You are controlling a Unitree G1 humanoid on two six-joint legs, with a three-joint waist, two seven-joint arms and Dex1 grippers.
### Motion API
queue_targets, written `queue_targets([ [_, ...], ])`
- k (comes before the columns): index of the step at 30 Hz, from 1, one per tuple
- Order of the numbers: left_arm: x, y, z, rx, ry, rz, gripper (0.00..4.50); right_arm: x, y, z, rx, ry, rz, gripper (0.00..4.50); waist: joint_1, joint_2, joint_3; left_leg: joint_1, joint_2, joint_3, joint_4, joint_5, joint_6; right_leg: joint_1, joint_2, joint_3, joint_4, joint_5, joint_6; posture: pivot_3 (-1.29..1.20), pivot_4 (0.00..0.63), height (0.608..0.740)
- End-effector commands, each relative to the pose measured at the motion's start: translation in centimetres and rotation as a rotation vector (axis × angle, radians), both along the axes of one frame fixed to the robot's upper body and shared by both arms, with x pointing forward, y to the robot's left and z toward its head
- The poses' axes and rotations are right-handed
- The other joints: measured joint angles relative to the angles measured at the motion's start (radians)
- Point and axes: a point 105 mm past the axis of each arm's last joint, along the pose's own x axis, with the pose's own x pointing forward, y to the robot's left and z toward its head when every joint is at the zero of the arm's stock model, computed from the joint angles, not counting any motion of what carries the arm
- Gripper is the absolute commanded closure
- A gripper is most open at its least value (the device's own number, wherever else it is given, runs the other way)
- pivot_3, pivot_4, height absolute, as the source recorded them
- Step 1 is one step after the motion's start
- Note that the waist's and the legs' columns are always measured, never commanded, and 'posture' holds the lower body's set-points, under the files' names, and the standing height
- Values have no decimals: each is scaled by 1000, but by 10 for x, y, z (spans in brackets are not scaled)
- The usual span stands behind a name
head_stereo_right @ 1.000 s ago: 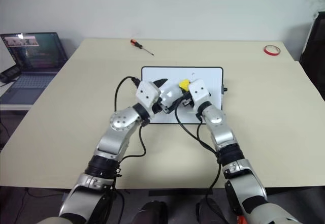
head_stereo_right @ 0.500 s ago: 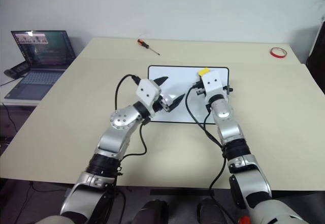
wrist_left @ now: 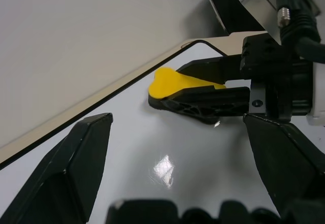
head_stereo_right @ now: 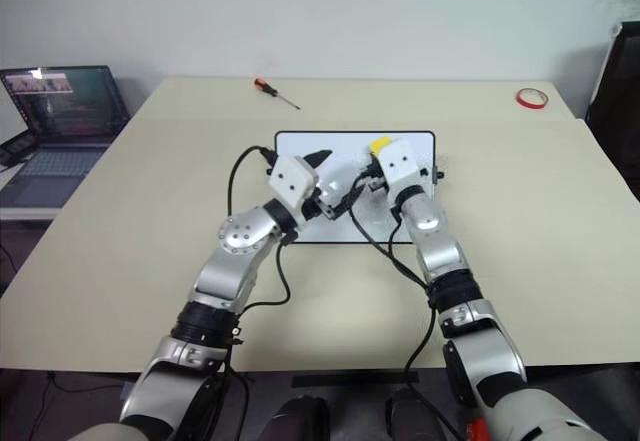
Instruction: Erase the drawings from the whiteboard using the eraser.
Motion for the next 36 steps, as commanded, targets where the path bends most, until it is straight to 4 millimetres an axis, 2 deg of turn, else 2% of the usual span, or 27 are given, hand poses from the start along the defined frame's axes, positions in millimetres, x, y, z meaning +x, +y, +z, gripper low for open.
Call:
queue_targets([
  [1, -3, -1, 14, -11, -57, -2, 0, -1, 10, 2, -6, 3, 53, 3304, 0, 0, 0, 0, 0, 0, 0, 0, 0, 0, 0, 0, 0, 0, 0, 0, 150, 740],
  [5, -3, -1, 14, -12, -55, -2, 0, 1, 5, 4, -10, -2, 44, 3304, 0, 0, 0, 0, 0, 0, 0, 0, 0, 0, 0, 0, 0, 0, 0, 0, 150, 740],
  [13, -4, -3, 12, -14, -50, -10, 0, 12, -30, 8, -29, -37, -159, 3304, 11, 0, 0, 0, 0, 0, 0, 0, 0, 0, 0, 0, 0, 0, 0, 0, 150, 740],
  [25, -7, -4, 10, -14, -43, -21, 0, 2, -41, 1, -7, -32, -179, 3304, 20, 0, 0, -1, -1, -1, 0, 0, 0, 1, -1, -1, -1, 0, 0, 0, 150, 740],
  [27, -10, -3, 9, -15, -44, -24, 0, -3, -41, 0, 28, -19, -154, 3304, 20, 0, 0, -1, -1, -1, 0, 0, 0, 1, -1, -1, -1, 0, 0, 0, 150, 740],
  [31, -25, 2, 9, -32, -41, -54, 0, -19, -38, 16, 112, -47, -67, 3304, 19, 0, 0, -2, -1, -2, 0, 0, 0, 0, -1, -1, -3, 0, 0, 0, 150, 740],
  [33, -37, 8, 5, -45, -33, -72, 0, -32, -46, 25, 138, -74, -44, 3304, 19, 0, 0, -3, -1, -1, -1, 0, 0, -1, -1, -1, -3, 0, 0, 0, 150, 740],
  [36, -51, 15, -7, -43, 4, -88, 0, -49, -57, 28, 132, -79, -36, 3304, 19, 0, 0, -4, 0, -1, -2, 0, 0, -2, -4, -1, -6, 0, 0, 0, 150, 740],
])
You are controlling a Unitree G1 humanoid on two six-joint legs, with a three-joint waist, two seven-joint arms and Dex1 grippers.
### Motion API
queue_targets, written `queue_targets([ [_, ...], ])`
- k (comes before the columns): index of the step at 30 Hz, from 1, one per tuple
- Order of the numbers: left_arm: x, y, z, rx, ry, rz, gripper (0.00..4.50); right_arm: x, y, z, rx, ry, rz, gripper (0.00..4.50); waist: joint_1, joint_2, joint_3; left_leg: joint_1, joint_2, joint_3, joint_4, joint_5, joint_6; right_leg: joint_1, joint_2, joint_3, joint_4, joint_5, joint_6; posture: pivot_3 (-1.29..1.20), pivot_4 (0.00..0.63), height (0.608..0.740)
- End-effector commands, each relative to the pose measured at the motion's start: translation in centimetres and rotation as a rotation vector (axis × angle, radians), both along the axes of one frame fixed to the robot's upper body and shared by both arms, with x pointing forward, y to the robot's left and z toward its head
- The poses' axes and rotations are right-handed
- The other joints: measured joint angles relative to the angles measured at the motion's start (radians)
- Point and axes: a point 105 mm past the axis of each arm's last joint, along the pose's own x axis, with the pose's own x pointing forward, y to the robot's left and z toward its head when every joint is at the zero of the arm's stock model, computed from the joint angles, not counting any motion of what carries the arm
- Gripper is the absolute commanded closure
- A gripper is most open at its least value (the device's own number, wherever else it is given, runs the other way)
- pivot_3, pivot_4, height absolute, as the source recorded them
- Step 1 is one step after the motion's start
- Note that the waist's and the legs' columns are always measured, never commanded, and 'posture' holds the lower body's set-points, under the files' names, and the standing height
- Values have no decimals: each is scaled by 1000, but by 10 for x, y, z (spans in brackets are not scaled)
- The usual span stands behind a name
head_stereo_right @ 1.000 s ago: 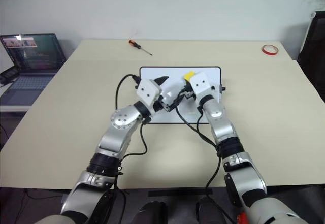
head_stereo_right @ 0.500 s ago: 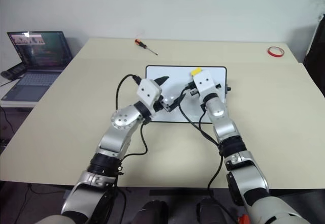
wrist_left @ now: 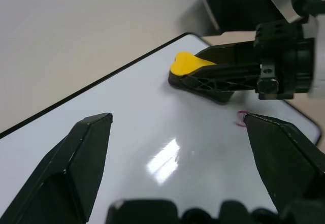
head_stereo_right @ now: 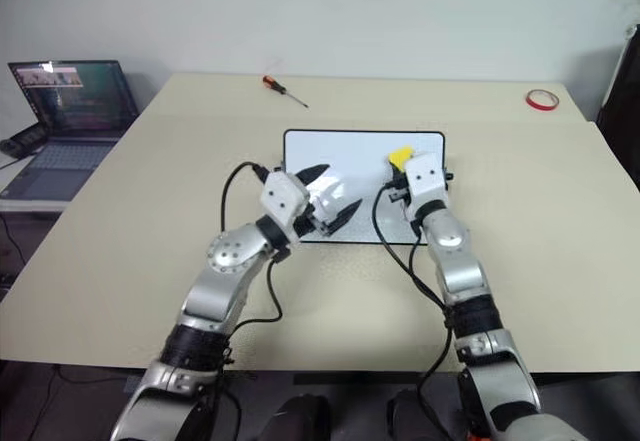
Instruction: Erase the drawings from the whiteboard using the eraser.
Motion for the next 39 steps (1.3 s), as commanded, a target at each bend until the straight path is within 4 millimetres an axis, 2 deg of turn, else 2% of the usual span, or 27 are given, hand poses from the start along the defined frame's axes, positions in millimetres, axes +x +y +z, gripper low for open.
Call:
queue_targets([
  [1, -16, 6, 2, -16, -8, -29, 0, -21, -12, 25, 9, -80, 18, 3304, 0, 0, 0, 0, 0, 0, 0, 0, 0, 0, 0, 0, 0, 0, 0, 0, 150, 740],
  [5, -27, 8, -23, 25, 50, -53, 0, -38, -29, 3, -55, -25, -4, 3304, 4, 0, 0, 0, 0, -1, 0, 0, 0, 1, 0, -1, -2, 0, 0, 0, 150, 740],
  [9, -31, 2, -37, 26, 76, -75, 0, -41, -36, -7, -75, -1, -33, 3304, 6, 0, 0, 1, -1, 0, 0, 0, 0, 2, 0, -1, -2, 0, 0, 0, 150, 740],
  [11, -34, -9, -41, 34, 75, -112, 0, -38, -33, -11, -89, -4, -38, 3304, 7, 0, 0, 1, -1, 0, 0, 0, 0, 2, 1, -1, -2, 0, 0, 0, 150, 740],
  [19, -26, -24, -31, 28, 35, -138, 0, -22, -28, -17, -87, -15, -39, 3304, 8, 0, 0, 1, -1, 0, 0, 0, 0, 2, 2, -1, -2, 0, 0, 0, 150, 740],
  [23, -20, -23, -23, 22, 13, -125, 0, -14, -30, -35, -94, 35, -49, 3304, 7, 0, 0, 1, -1, 0, 0, 0, 0, 2, 2, -1, -2, 0, 0, 0, 150, 740],
  [26, -18, -22, -17, 21, -4, -116, 0, -13, -29, -61, -172, 130, -34, 3304, 3, 0, 0, 2, 0, 1, 0, 0, 0, 3, 2, 0, -2, 0, 0, 0, 150, 740],
  [28, -17, -20, -13, 17, -13, -107, 0, -15, -32, -72, -194, 176, -40, 3304, 3, -1, 0, 3, 0, 1, 0, 0, 0, 5, 2, 0, -2, 0, 0, 0, 150, 740],
  [30, -17, -19, -12, 14, -16, -98, 0, -20, -32, -74, -194, 189, -26, 3304, 3, -1, 0, 5, 0, 0, 0, 0, 0, 7, 3, -1, -1, 0, 0, 0, 150, 740],
  [34, -19, -18, -13, 13, -13, -92, 0, -35, -23, -83, -204, 227, 43, 3304, 4, -1, 0, 10, 0, -2, 0, 0, 0, 14, 3, -2, -4, 0, 0, 0, 150, 740],
  [37, -18, -17, -15, 15, -11, -84, 0, -52, -9, -108, -249, 334, 170, 3304, 4, -1, 0, 15, 1, -3, -1, 0, 0, 20, 3, -3, -9, 0, 0, 0, 150, 740],
  [39, -17, -18, -14, 16, -12, -85, 0, -54, -10, -112, -260, 354, 178, 3304, 3, -1, 0, 17, 1, -2, -1, 0, 0, 22, 3, -2, -9, 0, 0, 0, 150, 740],
])
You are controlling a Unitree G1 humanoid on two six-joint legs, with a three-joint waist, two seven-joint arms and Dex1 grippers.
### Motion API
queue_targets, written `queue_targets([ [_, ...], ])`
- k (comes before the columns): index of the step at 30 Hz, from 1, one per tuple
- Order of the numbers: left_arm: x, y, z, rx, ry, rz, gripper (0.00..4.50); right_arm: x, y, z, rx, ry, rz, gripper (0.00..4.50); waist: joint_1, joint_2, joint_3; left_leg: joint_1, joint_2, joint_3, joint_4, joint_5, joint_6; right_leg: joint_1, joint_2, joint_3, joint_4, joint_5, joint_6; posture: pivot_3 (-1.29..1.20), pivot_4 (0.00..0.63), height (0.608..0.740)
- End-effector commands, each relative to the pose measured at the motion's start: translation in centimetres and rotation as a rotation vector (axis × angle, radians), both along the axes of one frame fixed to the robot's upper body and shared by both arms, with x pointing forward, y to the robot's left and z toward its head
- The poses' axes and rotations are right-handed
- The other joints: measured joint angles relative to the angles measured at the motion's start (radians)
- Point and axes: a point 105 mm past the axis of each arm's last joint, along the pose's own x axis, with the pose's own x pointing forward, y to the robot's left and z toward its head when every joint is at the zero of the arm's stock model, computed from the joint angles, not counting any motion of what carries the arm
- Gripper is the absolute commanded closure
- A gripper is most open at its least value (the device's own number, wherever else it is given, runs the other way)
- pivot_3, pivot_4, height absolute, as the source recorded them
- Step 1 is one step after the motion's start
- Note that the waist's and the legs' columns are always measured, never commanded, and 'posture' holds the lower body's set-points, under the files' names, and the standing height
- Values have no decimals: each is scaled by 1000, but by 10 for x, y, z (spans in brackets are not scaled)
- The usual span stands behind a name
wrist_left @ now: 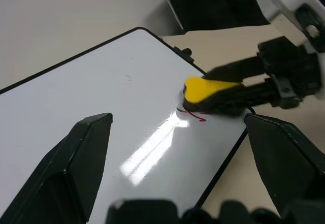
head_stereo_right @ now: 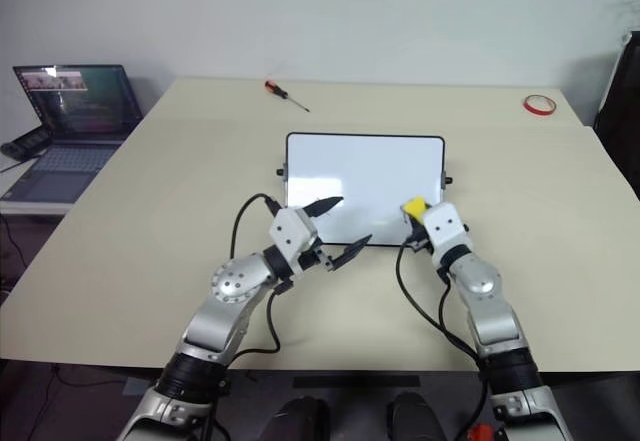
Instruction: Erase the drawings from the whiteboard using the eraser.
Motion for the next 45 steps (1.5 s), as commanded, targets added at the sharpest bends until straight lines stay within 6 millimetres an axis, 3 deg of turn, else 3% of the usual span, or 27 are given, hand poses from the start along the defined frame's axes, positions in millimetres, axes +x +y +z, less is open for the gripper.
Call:
queue_targets([
  [1, -1, -2, 13, -17, -45, -4, 0, -7, 1, -29, -35, 132, 22, 3304, -2, 0, 0, 0, 0, 0, 0, 0, 0, 0, 0, 0, 0, 0, 0, 0, 150, 740],
  [5, 0, -1, 15, -17, -48, -3, 0, 4, -8, -15, -40, 74, -29, 3304, -2, 0, 0, 1, 1, 0, 0, 0, 0, 1, 1, 0, 0, 0, 0, 0, 150, 740],
  [11, 2, -4, 16, -17, -52, -11, 0, 32, -28, 21, -62, -118, -184, 3304, 0, 0, 0, 1, 1, 0, 1, 1, 0, 1, 1, 1, 0, 2, 0, 0, 150, 740],
  [16, 1, -7, 18, -19, -58, -24, 0, 44, -29, 39, -57, -200, -232, 3304, 11, 0, 0, 0, 1, 0, 1, 1, 1, 0, 1, 1, -1, 3, 0, 0, 150, 740],
  [20, 1, -8, 19, -20, -60, -27, 0, 41, -20, 32, -60, -179, -186, 3304, 11, 0, 0, -1, 0, 1, 0, 1, 1, -1, 1, 1, -1, 3, 0, 0, 150, 740],
  [25, 1, -8, 19, -18, -60, -29, 0, 26, -14, 7, -84, -77, -113, 3304, 11, 0, 0, -1, 1, 1, -1, 1, 1, -1, 1, 1, -1, 3, 0, 0, 150, 740],
  [29, -2, -7, 17, -16, -54, -38, 0, 9, -32, -11, -128, -13, -125, 3304, 14, 0, 0, -1, 1, 0, -1, 1, 1, 0, 1, 1, -1, 2, 0, 0, 150, 740],
  [39, -5, -12, 15, -23, -43, -54, 0, -22, -69, -28, -189, 86, -210, 3304, 19, -1, 1, -1, 0, -1, -1, 1, 1, 0, 0, 1, -3, 0, 4, 0, 150, 740],
  [45, -2, -11, 17, -28, -44, -50, 0, -22, -76, -21, -193, 73, -231, 3304, 19, -2, 1, -1, 0, -1, 0, 1, 1, 1, -1, 0, -4, 0, 5, 0, 150, 740],
])
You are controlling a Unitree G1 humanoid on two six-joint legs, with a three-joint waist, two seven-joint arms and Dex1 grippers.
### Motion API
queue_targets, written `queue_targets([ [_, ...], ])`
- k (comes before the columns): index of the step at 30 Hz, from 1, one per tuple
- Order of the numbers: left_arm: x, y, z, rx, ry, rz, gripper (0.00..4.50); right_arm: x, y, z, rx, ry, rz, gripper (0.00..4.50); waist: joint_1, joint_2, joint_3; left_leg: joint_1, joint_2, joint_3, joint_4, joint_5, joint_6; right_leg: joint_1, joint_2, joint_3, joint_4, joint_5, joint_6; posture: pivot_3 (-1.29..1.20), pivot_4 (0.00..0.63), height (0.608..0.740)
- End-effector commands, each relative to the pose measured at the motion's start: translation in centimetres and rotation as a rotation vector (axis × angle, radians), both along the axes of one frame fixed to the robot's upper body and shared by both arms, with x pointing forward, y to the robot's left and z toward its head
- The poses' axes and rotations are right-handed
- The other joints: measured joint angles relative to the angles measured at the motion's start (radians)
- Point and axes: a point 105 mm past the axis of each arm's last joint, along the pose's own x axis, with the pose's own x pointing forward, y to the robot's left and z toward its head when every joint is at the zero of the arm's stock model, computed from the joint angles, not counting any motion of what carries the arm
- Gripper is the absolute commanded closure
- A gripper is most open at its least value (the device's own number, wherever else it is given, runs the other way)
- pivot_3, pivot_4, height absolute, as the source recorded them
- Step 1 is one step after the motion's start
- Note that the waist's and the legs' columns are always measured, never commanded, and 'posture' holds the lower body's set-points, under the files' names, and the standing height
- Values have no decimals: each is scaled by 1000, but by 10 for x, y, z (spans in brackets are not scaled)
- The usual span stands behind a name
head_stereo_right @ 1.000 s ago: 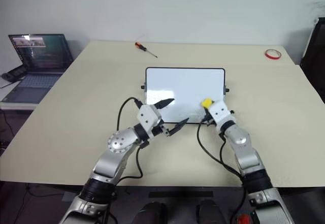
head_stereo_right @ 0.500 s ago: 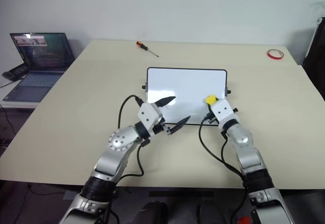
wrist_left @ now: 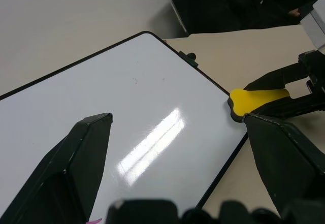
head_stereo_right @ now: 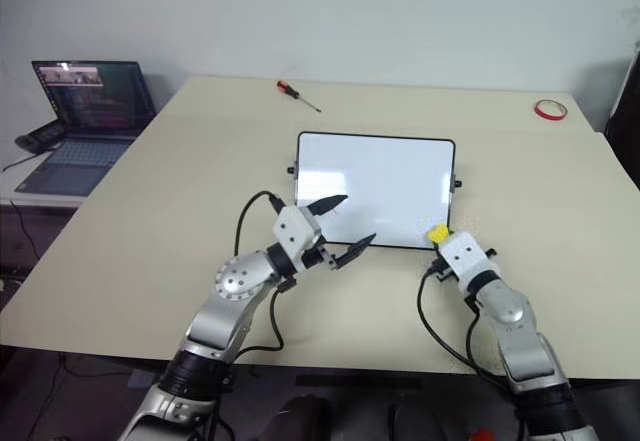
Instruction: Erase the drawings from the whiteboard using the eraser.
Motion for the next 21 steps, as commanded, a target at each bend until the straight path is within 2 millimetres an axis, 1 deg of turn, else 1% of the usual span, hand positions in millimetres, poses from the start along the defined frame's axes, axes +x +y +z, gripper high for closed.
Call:
queue_targets([
  [1, -1, -4, 12, -24, -40, -19, 0, 6, -16, -3, 4, 32, -83, 3304, 0, 0, 0, 0, 0, 0, 0, 0, 0, 0, 0, 0, 0, 0, 0, 0, 150, 740],
  [4, 1, -4, 14, -31, -40, -12, 0, 12, -9, 11, 48, -24, -74, 3304, -2, -3, 2, 0, 0, 0, 0, 0, 0, 0, 0, 0, 0, 0, 0, 0, 150, 740],
  [6, -1, -1, 15, -33, -40, -4, 0, 13, 4, 23, 105, -71, -22, 3304, -5, -4, 3, 0, 1, 1, 0, 0, 0, 0, 0, 0, 0, 0, 0, 0, 150, 740],
  [8, -3, 2, 12, -26, -34, 6, 0, 11, 14, 32, 154, -106, 21, 3304, -7, -4, 5, 0, 1, 1, 0, 0, 0, -1, -1, 0, 0, 0, 0, 0, 150, 740],
  [11, -7, 7, 7, -27, -15, 36, 0, 7, 21, 41, 214, -139, 56, 3304, -6, -3, 6, -2, 1, 1, -2, 0, 0, -3, -2, 0, 0, 0, -1, 0, 150, 740],
  [14, -8, 13, 6, -37, -2, 75, 0, 4, 27, 48, 227, -165, 84, 3304, -3, -3, 6, -12, 0, -1, -2, 0, 0, -12, -2, 0, 0, 3, -5, 0, 150, 740],
  [16, -8, 25, 6, -65, 17, 147, 0, 5, 33, 52, 225, -179, 98, 3304, -3, -3, 6, -18, 0, 0, -2, 0, 0, -19, -2, 0, 1, 3, -5, 0, 150, 740],
  [19, -8, 50, -2, -101, 53, 295, 0, 10, 39, 55, 231, -199, 100, 3304, -6, -2, 6, -18, 0, 1, -2, 0, 0, -20, -4, 0, 1, 3, -5, 0, 150, 740],
  [21, -11, 63, -8, -102, 64, 368, 0, 13, 44, 59, 239, -218, 109, 3304, -8, -2, 7, -17, 1, 2, -2, 0, 0, -20, -3, 0, 1, 3, -5, 0, 150, 740],
])
